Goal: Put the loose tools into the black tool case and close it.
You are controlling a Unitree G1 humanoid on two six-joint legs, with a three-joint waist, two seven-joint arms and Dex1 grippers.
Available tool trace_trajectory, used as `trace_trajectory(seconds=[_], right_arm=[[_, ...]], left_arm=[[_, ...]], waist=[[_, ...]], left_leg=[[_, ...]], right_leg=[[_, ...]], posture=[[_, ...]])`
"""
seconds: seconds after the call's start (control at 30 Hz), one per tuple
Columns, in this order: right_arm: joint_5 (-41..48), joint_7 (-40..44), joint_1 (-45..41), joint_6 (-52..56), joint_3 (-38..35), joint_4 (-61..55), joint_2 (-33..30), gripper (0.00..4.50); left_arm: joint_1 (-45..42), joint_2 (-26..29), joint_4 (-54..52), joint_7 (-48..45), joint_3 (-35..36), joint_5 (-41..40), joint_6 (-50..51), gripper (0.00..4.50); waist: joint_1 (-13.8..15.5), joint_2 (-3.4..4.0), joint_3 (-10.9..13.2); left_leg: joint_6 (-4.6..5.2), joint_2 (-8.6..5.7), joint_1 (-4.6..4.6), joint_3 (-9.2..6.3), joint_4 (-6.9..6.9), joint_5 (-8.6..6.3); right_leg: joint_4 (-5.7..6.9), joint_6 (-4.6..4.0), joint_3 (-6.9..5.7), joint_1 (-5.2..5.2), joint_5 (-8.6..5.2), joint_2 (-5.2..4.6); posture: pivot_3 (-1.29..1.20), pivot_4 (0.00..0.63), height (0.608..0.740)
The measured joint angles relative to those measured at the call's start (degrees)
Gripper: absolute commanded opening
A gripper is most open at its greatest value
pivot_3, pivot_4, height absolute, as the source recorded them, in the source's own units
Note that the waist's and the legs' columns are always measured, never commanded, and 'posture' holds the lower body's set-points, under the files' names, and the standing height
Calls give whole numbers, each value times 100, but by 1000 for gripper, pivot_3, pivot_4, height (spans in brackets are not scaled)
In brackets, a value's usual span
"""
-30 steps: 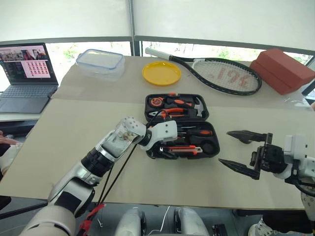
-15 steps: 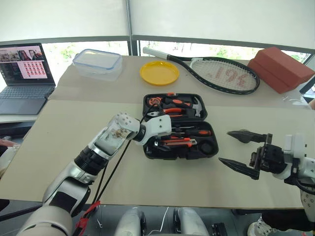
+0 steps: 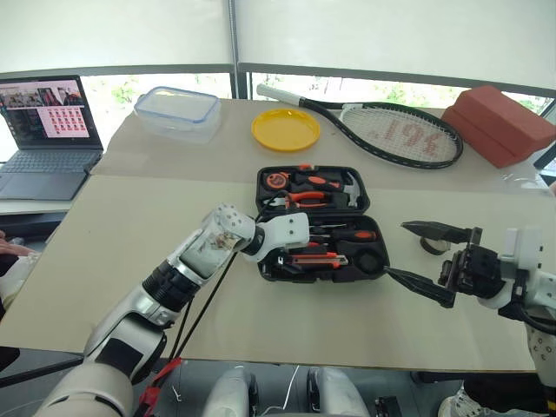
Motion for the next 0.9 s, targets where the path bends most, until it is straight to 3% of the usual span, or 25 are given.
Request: trace_trajectory(seconds=[0.07,0.13,0.17,0.3,0.5,0.6,0.77,0.9], right_arm=[[0,-4,0,8,0,0,2,4500],[0,-19,-3,20,4,-2,11,4500],[0,-35,-17,35,18,-5,14,4500],[0,-94,-44,54,63,-55,40,4500],[-1,-149,-104,69,96,-62,82,4500],[-1,-157,-104,77,96,-63,84,4500],[-2,-191,-98,84,98,-69,111,4500],[-15,-218,-88,85,99,-68,157,4500]], left_arm=[[0,-53,38,-1,13,0,-1,1718],[-1,-99,114,3,47,1,-8,2729],[1,-130,141,21,68,0,-42,2884],[88,-336,381,144,375,-145,-269,4248],[174,-608,430,1,1280,-1000,-746,4248],[184,-541,379,-48,1651,-1246,-1039,3520],[608,-274,392,-138,1775,-1168,-1883,1652],[1116,-172,655,-206,1489,-777,-2800,161]], waist=[[13,0,0],[39,1,0],[50,1,0],[48,0,0],[11,1,0],[-30,1,0],[-76,2,-1],[-71,1,-1]], left_leg=[[1,-2,0,0,0,-1],[1,-2,0,0,3,-1],[2,-2,0,0,4,-1],[4,-2,-4,0,4,-2],[-4,2,-13,0,3,2],[-9,3,-7,-1,2,5],[-10,3,0,0,-2,6],[-17,2,-2,0,0,10]], right_leg=[[0,0,0,1,0,-2],[0,0,0,2,0,-2],[0,0,0,2,0,-2],[1,1,-1,-3,0,-4],[3,1,-3,-15,1,0],[5,1,-3,-10,1,2],[4,1,-1,-6,1,2],[5,1,-4,-5,2,-1]], posture=[[0,150,740],[0,150,740],[0,150,740],[0,150,740],[0,150,740],[0,150,740],[0,150,740],[0,150,740]])
